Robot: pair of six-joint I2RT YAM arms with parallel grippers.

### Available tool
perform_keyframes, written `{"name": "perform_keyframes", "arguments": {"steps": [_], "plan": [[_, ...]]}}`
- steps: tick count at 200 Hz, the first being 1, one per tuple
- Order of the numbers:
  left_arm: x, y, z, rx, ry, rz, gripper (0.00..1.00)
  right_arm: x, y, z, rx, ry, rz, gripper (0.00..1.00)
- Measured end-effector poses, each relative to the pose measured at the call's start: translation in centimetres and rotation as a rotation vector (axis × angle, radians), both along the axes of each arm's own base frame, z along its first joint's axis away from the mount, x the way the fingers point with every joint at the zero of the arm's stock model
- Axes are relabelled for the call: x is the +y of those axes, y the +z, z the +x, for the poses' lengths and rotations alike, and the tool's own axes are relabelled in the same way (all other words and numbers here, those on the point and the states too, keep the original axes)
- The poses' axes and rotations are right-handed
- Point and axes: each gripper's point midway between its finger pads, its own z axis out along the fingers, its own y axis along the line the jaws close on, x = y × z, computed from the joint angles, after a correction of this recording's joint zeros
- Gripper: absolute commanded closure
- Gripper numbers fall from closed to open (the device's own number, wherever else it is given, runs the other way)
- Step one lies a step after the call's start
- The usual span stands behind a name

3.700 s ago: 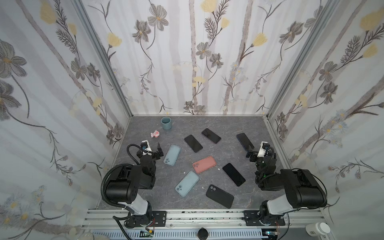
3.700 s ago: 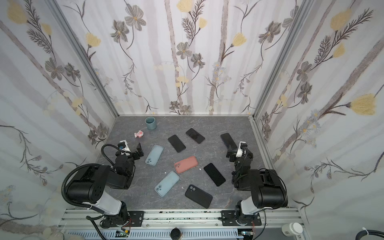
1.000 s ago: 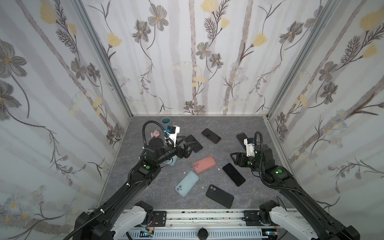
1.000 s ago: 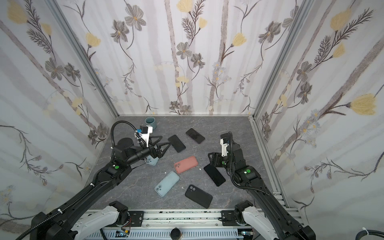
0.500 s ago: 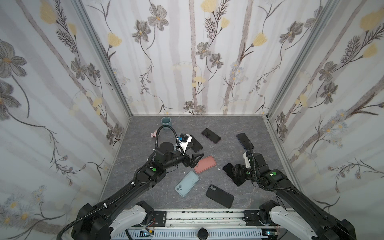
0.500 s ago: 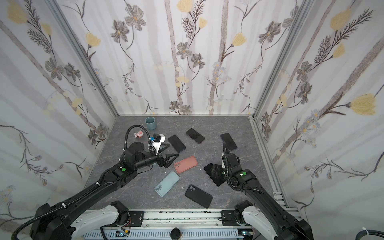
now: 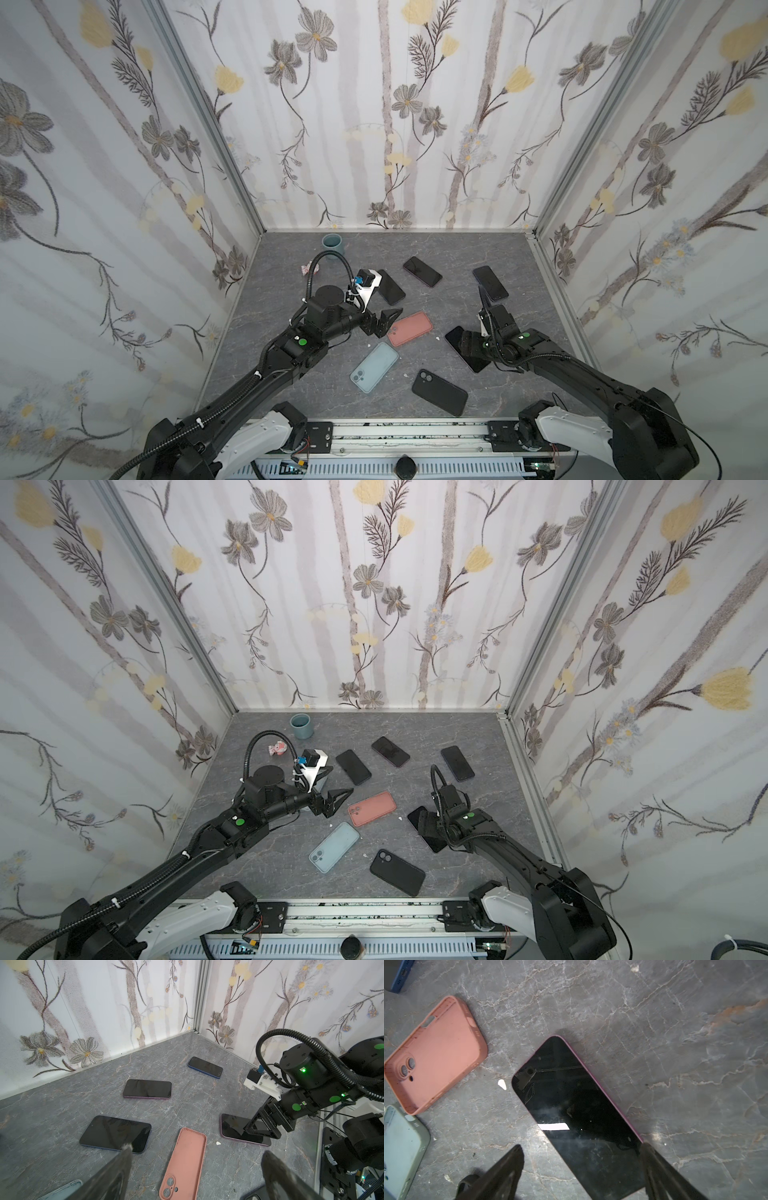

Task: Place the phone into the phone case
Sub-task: 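Move the right gripper over the pink-edged phone while the left gripper advances, then lower the right gripper and grasp the pink-edged phone's near end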

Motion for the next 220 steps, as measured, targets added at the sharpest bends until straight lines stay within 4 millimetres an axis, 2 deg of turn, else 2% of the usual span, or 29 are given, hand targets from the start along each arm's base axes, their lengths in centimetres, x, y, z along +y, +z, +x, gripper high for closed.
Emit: {"name": "perform_keyframes", "arguments": {"steps": [137, 181, 220], "plan": [[-0.1, -0.3, -0.4, 0.004, -0.022, 0.012, 0.02, 1.2, -2.1, -0.3, 0.04, 0.104, -0.17, 0.0], [-0.1, -0.3, -0.4, -0.006, -0.026, 0.022, 0.02, 2.1, -2.2, -0.4, 0.044, 0.138, -0.199, 0.02], [-0.1, -0.4, -0.5, -0.009, -0.027, 0.024, 0.01, 3.5, -1.4, -0.7, 0.053, 0.171, -0.176, 0.0]]}}
